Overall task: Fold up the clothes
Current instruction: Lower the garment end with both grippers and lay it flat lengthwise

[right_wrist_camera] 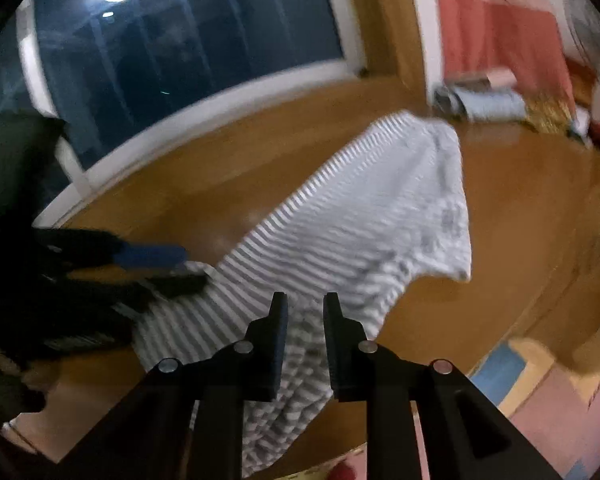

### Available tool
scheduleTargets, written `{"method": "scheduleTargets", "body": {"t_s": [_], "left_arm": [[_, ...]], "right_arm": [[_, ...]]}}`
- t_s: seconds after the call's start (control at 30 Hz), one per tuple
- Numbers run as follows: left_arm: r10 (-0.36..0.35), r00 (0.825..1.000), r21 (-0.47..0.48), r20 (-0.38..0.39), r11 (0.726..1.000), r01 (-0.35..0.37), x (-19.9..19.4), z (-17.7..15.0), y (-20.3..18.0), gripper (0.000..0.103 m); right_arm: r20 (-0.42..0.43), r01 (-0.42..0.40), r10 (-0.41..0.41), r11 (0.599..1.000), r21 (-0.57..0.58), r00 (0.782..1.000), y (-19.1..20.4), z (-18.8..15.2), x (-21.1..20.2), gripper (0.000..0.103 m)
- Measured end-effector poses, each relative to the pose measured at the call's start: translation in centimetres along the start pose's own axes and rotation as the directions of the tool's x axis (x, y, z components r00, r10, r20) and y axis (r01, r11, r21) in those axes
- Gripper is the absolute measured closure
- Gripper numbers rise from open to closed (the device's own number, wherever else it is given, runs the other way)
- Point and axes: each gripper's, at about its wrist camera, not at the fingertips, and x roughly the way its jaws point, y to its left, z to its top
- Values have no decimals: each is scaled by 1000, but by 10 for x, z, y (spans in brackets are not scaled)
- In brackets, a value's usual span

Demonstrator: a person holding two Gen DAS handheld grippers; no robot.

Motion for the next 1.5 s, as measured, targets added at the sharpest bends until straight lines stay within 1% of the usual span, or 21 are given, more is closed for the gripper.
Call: {"method": "scheduleTargets", "body": {"t_s": [0.1,0.13,0.17,0.23,0.33,0.43,0.5,0.53,0.6,0.73,0.87,0.93,1.03,1.07,1.1,1.13,1.23,1.3,1.37,1.43,1.5], "left_arm": [[20,999,-22,-39,1000,-21,19,-5,3,69],[25,999,-30,-39,999,-26,22,-6,5,65],[29,999,-39,-37,999,-31,25,-7,7,57],[30,999,-60,-35,998,-32,28,-8,13,50],[14,999,-94,-33,995,-17,32,-9,23,38],[-1,1000,-97,-25,995,-2,29,-10,28,38],[11,1000,-86,-12,996,-12,23,-11,31,38],[20,1000,-78,-2,997,-21,19,-12,32,38],[33,999,-67,18,997,-32,11,-13,35,39],[-22,998,-39,54,999,24,-11,-20,36,40],[-78,996,-37,48,996,80,-11,-35,37,40],[-73,996,-42,42,996,75,-4,-40,35,40],[-51,998,-61,33,997,52,4,-45,36,38],[-50,998,-69,34,996,52,4,-48,38,38],[-50,998,-77,34,996,52,4,-50,39,38],[-39,999,-84,33,996,42,4,-52,41,37],[-13,1000,-110,20,994,15,3,-56,48,38],[-44,999,-147,12,988,45,0,-57,56,39],[-62,997,-155,41,986,67,-6,-50,61,40],[-82,994,-145,68,985,91,-10,-40,64,40],[-104,991,-141,80,983,114,-8,-29,65,40]], "right_arm": [[-36,-83,82,996,-37,996,5,-2,10,84],[-64,-81,78,996,-40,995,4,-5,19,84],[-92,-78,74,996,-43,993,4,-8,28,84],[-136,-59,53,998,-36,989,-1,-15,44,85],[-142,-46,47,999,13,989,-10,-18,48,84],[-141,-14,17,1000,19,990,-10,-20,44,84],[-144,42,-40,999,9,989,-7,-20,40,83],[-145,74,-72,997,9,987,-6,-19,38,80],[-139,104,-98,994,41,985,-10,-21,32,79],[-94,131,-124,989,70,988,0,-22,9,77],[-85,102,-92,988,119,992,6,-30,-12,68],[-111,76,-59,984,162,992,5,-32,-6,65],[-139,38,-8,975,219,990,5,-39,2,65],[-143,24,10,972,233,990,6,-42,4,68],[-144,7,29,971,239,989,7,-44,6,77],[-142,-4,40,970,243,989,8,-45,7,99],[-121,28,0,973,227,993,9,-44,1,99],[-134,20,11,973,231,991,6,-44,-3,100],[-139,0,33,974,228,990,6,-42,-7,99],[-113,-11,38,974,226,993,7,-33,-10,97],[-84,-5,27,969,247,996,3,-22,-9,89]]}}
